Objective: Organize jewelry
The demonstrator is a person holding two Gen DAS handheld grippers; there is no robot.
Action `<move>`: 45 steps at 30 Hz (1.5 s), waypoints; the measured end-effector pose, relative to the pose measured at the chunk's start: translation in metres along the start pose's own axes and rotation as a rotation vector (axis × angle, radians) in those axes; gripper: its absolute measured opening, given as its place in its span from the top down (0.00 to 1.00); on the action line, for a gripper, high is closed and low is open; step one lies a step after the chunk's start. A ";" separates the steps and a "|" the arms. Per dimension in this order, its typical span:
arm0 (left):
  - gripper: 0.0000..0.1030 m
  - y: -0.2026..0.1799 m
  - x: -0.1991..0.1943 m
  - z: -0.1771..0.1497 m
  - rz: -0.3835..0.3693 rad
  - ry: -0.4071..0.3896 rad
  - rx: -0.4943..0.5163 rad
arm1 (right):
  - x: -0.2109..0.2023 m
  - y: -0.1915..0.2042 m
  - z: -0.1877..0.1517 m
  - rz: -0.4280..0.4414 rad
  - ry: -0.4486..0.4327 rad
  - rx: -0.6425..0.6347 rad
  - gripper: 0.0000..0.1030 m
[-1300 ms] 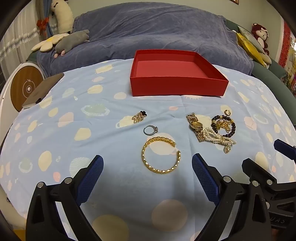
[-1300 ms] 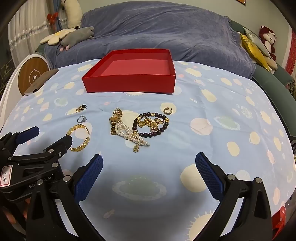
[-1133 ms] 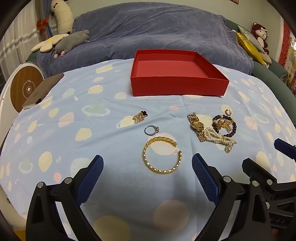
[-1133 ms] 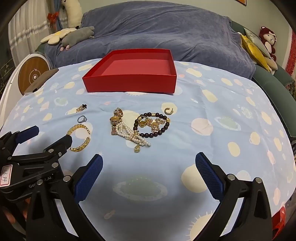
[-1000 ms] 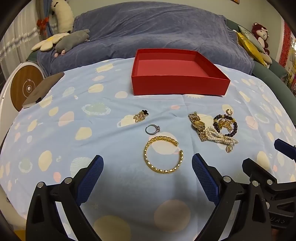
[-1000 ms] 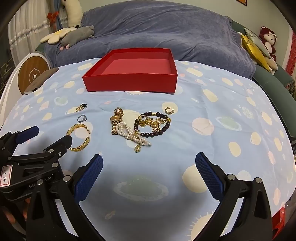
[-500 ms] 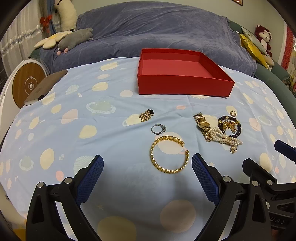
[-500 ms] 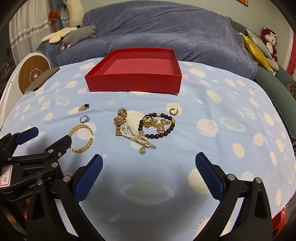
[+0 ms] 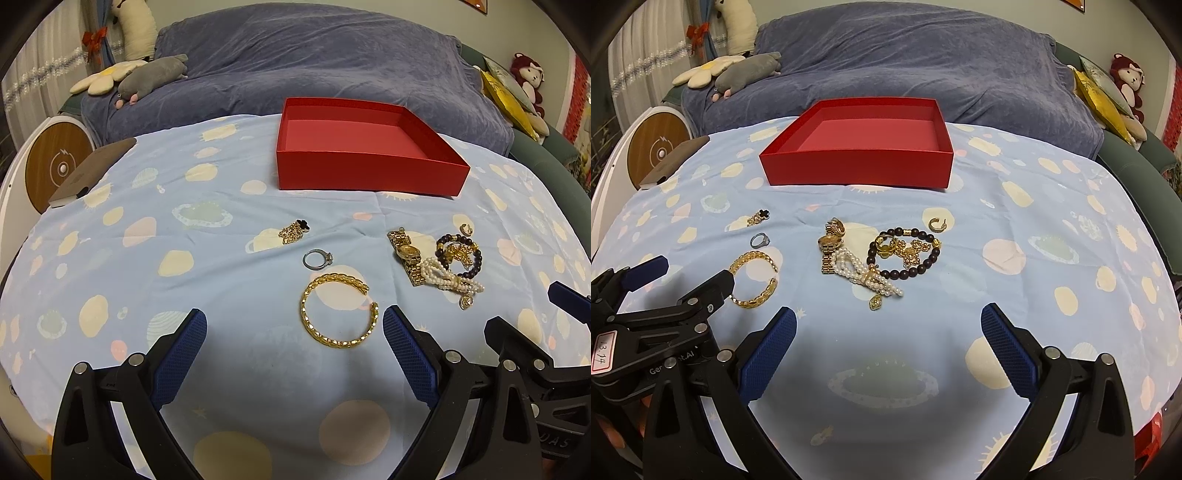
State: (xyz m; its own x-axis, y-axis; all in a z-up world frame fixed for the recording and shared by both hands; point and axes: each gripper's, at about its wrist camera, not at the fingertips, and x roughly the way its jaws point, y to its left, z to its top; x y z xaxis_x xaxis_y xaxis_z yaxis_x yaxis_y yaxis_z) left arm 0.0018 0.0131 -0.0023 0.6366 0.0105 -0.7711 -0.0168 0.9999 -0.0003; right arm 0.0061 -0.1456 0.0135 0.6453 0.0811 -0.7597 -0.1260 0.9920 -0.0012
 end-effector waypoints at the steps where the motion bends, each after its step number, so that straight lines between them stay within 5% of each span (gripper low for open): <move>1: 0.10 0.000 0.000 0.000 0.000 0.000 0.001 | -0.001 0.000 0.000 0.000 -0.001 -0.001 0.05; 45: 0.11 -0.001 0.000 0.000 0.001 0.001 0.001 | -0.001 -0.001 0.000 -0.002 -0.001 -0.001 0.05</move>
State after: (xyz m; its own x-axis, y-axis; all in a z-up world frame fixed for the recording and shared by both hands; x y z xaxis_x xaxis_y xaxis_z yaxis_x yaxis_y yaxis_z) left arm 0.0020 0.0126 -0.0027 0.6361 0.0118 -0.7715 -0.0173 0.9999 0.0011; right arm 0.0056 -0.1472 0.0142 0.6463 0.0791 -0.7590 -0.1258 0.9921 -0.0037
